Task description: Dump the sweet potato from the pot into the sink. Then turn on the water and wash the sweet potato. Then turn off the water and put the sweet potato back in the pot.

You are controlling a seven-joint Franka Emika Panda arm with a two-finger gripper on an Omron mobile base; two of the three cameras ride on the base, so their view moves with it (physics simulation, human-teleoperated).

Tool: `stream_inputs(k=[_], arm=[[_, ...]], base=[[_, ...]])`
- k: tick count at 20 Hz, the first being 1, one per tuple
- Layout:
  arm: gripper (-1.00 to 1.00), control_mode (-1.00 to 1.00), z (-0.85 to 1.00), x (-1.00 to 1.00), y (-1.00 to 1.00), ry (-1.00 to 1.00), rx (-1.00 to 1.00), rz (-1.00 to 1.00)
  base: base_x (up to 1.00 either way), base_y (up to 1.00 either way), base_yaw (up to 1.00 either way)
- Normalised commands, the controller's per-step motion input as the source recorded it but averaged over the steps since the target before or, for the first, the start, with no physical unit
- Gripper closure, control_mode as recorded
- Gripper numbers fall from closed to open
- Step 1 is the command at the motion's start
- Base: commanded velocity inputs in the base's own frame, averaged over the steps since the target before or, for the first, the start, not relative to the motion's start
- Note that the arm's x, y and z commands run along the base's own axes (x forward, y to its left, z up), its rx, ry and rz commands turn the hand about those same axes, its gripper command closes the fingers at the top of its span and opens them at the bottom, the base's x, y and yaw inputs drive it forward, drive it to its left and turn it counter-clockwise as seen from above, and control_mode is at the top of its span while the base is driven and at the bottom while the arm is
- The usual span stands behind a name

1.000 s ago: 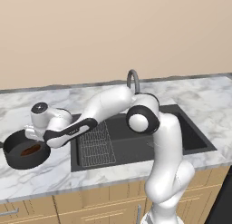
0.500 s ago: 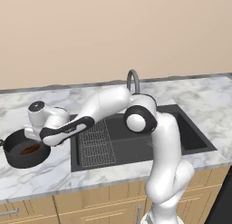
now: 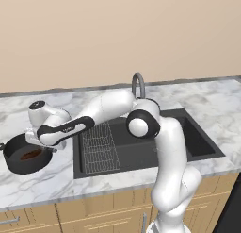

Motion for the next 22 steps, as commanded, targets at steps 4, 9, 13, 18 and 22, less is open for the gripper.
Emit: stream_inputs(k=[4,9,13,18,22], arm=[[1.00,-1.00,-0.13,0.00,0.00,0.03,0.00,-0.04],[1.00,-1.00,-0.09,-0.01,0.00,0.02,0.00,-0.04],[1.00,-1.00,0.00,-0.16,0.00,0.00,0.00,-0.05],[1.00,-1.00,0.04,-0.24,-0.02,-0.01,0.00,-0.08],[1.00,-1.00,0.02,-0.24,-0.12,-0.01,0.00,-0.11]], base=[[0.00,0.00,0.00],[0.00,0.00,0.00],[0.00,0.00,0.00],[0.00,0.00,0.00],[0.00,0.00,0.00]])
